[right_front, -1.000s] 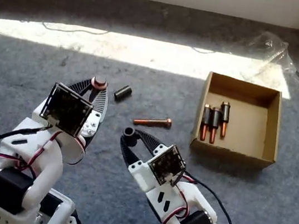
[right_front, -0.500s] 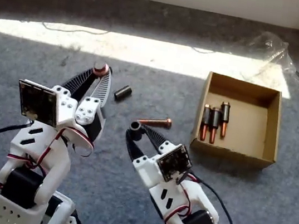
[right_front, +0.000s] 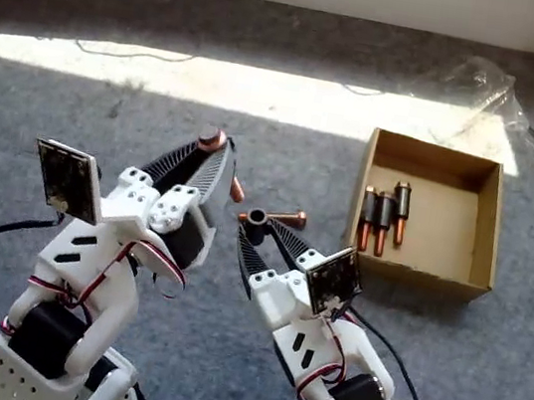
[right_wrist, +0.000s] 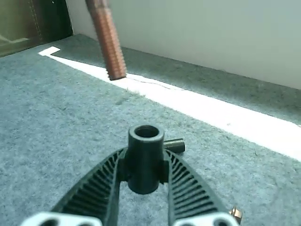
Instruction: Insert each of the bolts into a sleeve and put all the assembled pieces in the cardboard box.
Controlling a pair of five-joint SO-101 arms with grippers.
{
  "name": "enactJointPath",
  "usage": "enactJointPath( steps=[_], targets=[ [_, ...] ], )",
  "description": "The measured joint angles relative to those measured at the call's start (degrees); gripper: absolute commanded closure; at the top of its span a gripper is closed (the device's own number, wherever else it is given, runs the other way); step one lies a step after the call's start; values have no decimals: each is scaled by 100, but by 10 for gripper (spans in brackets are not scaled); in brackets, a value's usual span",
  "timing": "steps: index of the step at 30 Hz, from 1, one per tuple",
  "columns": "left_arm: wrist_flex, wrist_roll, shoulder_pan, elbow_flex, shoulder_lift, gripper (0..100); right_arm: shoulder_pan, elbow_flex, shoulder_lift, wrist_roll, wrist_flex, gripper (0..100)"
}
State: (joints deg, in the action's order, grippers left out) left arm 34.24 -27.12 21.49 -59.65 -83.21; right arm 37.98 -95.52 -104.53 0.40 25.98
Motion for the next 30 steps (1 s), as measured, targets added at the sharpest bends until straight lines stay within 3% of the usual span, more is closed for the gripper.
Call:
enactJointPath(
  steps=[3,7,10,18,22,30],
  targets=[
    [-369,18,167,-334,-9,994,26,0,0,0,0,994],
    [-941,791,211,-818,0,994,220,0,0,0,0,994],
    [-1011,976,325,-879,0,994,255,0,0,0,0,994],
    [-1011,1547,633,-879,0,995,255,0,0,26,0,994],
    [-949,1582,633,-879,0,995,255,0,0,563,0,994],
    [-53,1591,624,-519,0,995,255,0,9,695,0,994]
  ],
)
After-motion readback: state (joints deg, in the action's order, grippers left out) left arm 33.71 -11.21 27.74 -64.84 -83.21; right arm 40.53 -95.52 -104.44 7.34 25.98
